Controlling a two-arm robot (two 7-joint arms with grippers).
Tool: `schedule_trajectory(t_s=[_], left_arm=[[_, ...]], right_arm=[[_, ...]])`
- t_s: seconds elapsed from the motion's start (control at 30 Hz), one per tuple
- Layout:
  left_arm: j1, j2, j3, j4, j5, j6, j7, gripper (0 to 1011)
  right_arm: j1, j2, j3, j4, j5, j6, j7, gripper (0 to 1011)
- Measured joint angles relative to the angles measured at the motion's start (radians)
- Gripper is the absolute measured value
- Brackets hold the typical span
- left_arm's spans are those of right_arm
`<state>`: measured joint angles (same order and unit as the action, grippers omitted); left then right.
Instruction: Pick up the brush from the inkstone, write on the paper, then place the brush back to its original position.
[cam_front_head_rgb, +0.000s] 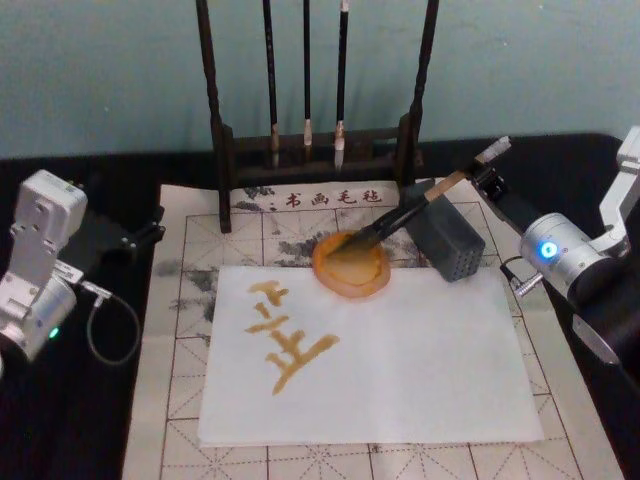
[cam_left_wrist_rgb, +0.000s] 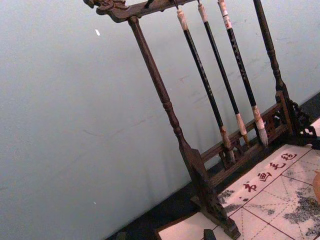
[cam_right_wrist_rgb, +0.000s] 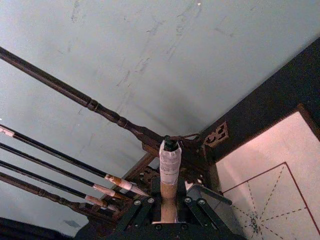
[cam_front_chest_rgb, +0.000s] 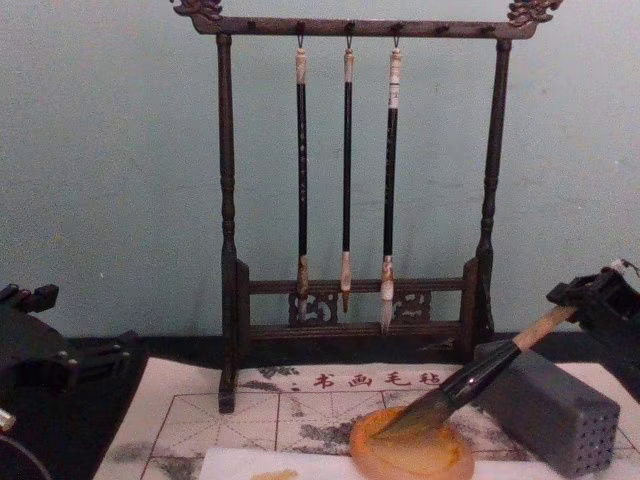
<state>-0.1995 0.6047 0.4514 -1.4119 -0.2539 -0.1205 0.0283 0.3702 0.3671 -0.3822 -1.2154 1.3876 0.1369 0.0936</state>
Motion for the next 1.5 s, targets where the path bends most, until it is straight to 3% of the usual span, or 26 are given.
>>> schedule_trajectory(t_s=[0.5, 1.27, 1.5], left_arm=[[0.0, 0.0, 0.0, 0.0, 0.0, 0.0, 0.0, 1001], [0.0, 0.0, 0.0, 0.0, 0.0, 0.0, 0.0, 1001], [0.0, 0.0, 0.0, 0.0, 0.0, 0.0, 0.0, 1001]], right_arm=[[-0.001, -0.001, 0.003, 0.0, 0.0, 0.002, 0.002, 222], [-0.002, -0.001, 0.004, -0.001, -0.001, 0.004, 0.004, 944], [-0.002, -0.001, 0.004, -0.001, -0.001, 0.003, 0.004, 1000]])
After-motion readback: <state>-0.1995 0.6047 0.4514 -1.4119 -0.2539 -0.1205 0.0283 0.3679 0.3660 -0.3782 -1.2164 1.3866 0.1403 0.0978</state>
